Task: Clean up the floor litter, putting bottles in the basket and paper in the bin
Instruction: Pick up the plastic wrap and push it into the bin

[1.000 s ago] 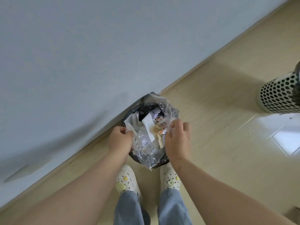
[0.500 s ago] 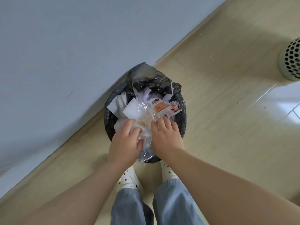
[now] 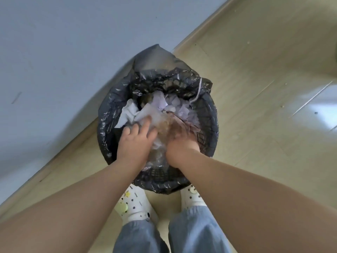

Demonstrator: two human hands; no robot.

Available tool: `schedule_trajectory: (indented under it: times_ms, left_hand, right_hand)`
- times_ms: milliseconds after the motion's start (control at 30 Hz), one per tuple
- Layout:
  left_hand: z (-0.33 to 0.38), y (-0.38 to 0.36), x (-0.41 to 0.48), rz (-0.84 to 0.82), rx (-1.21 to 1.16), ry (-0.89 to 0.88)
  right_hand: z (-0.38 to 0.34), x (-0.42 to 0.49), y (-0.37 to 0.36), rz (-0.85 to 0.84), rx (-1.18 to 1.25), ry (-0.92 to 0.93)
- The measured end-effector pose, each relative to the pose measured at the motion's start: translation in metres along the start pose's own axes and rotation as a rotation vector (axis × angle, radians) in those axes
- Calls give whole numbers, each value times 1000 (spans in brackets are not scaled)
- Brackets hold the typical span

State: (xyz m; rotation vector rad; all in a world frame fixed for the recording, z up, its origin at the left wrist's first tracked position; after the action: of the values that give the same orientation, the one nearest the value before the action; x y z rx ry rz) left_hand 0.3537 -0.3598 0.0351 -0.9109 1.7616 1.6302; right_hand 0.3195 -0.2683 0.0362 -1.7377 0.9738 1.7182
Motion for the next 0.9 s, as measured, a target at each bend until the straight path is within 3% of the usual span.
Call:
schedule_trajectory:
  times_ms: [133,367,600,900]
  left_hand:
    - [11,-2,28,46,-59,-5]
    - [12,-1,17,-39,-135,-33]
    - [-15,33,-51,-131,-254,-56]
    - [-39,118,-161,-70,-580,5]
  right_hand:
    - [0,33,5,-11,15,19]
    - [4,21,-5,-31,122,-19]
    - [16,-62,-15,77,718,-39]
    - [19,-200,21,271,905,1]
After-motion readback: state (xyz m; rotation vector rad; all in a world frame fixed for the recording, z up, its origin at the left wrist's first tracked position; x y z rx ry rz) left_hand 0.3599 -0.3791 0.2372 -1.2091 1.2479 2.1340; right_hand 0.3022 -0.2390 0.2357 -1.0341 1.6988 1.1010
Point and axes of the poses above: each hand's wrist, its own x-axis towards the middle knuckle, its own y-axis out of the back of the hand, z = x × y, the point moved 8 cm from there along x, towards the middle knuckle, and after that the axes turned 14 degrees about -z, right-handed, at the moved point
